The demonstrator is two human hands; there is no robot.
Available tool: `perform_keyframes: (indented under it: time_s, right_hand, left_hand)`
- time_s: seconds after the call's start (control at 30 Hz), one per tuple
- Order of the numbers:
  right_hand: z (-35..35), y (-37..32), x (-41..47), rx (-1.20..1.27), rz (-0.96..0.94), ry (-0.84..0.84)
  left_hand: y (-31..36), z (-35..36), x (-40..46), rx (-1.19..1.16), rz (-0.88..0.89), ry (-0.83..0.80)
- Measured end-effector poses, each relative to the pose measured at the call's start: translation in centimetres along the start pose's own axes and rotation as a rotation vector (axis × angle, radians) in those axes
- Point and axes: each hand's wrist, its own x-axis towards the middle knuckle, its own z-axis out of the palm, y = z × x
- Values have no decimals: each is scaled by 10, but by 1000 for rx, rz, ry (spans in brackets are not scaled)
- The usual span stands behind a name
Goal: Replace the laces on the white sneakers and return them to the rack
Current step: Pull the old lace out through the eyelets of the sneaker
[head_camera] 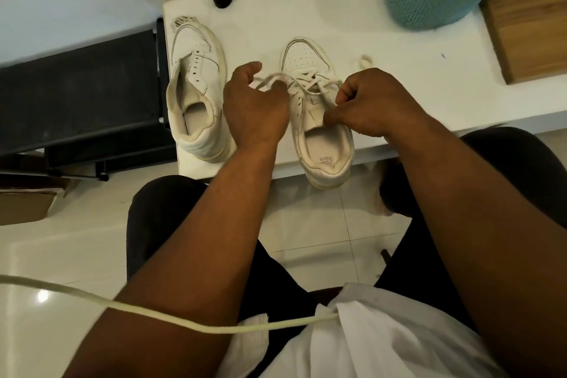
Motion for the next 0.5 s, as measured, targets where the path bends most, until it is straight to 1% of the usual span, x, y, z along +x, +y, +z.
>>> perform_keyframes:
  time_s: [0.07,0.13,0.17,0.23,0.3,0.4,0.5]
  right_hand:
    - [0,0,1,-4,-3,4]
    - [0,0,0,-13,-12,3]
    - [0,0,0,-16,-17,3]
    - [0,0,0,-16,-29,6]
    - [0,0,0,-21,-39,5]
    - [-1,0,0,-29,-40,4]
    - [-2,0,0,-33,-34,-5]
  left_hand:
    - [3,4,-8,83,124,-55]
    - [6,7,-15,154,256,-147]
    - [7,7,-17,195,293,-198]
    - [9,6,-22,249,297,-262]
    - [8,6,-26,300,313,-232]
    - [7,7,-30,366,344,-140]
    - [8,9,-30,300,315,-54]
